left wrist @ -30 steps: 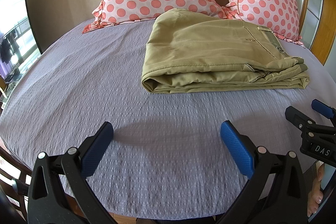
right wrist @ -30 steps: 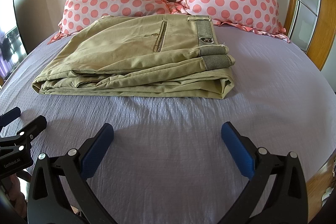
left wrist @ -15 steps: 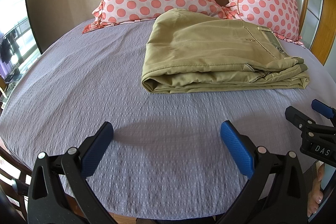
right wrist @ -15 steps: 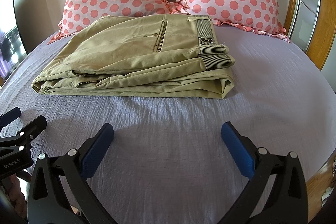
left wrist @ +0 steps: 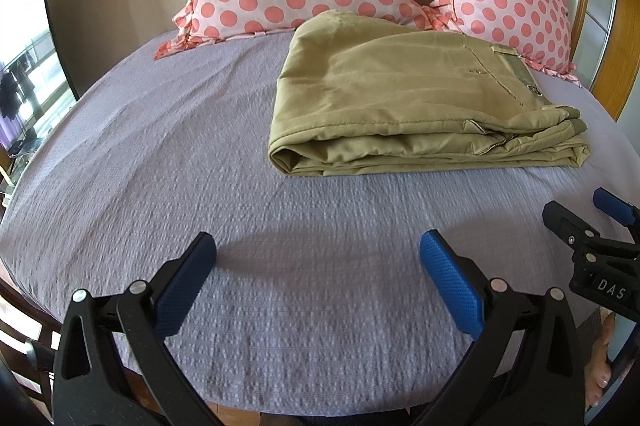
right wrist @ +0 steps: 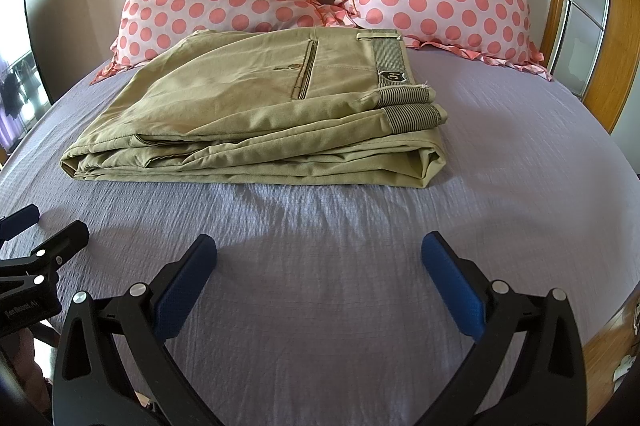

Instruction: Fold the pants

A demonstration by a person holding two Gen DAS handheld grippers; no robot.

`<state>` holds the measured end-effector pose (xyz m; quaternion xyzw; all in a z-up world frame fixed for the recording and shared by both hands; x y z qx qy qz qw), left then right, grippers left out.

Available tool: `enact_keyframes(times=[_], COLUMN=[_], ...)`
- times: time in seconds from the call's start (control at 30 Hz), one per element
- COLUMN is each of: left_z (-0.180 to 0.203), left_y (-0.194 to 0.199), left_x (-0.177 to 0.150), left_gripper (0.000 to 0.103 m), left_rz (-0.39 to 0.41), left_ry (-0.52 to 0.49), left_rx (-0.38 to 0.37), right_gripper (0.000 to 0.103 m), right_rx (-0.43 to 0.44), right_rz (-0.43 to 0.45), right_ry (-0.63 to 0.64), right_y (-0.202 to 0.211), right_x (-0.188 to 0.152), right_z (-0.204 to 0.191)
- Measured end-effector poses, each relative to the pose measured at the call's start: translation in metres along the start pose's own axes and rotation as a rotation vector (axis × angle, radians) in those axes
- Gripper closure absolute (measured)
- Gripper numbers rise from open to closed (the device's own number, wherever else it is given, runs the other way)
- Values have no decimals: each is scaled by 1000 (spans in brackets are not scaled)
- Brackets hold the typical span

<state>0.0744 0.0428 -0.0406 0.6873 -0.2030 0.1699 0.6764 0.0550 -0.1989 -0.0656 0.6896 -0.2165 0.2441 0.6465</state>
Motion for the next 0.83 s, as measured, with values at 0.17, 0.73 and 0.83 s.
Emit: enact_keyframes(times=[0.17,0.73,0.83], left_z=[1,1,2], left_y=[-2,-4,-3], left_x=[3,2,0], left_gripper=[2,2,2], left_rz=[-47,-32,-17], left_ry=[-12,7,10], left_rx=[-11,0,5], right_gripper=[1,1,1], right_rx=[1,2,3], right_rz=[0,0,0], right_ry=[1,3,4], right_y=[0,0,0], right_x=[0,0,0], right_z=[0,1,1])
Point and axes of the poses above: each gripper's, at about its wrist camera, not at the fingertips, and y roughly against the way its jaws point, z to its right, x to its top, the point moved 6 cm from there along -y, roughly the way its jaws point, and after that the axes turned 11 degrees about -z, right-handed, at the moved point
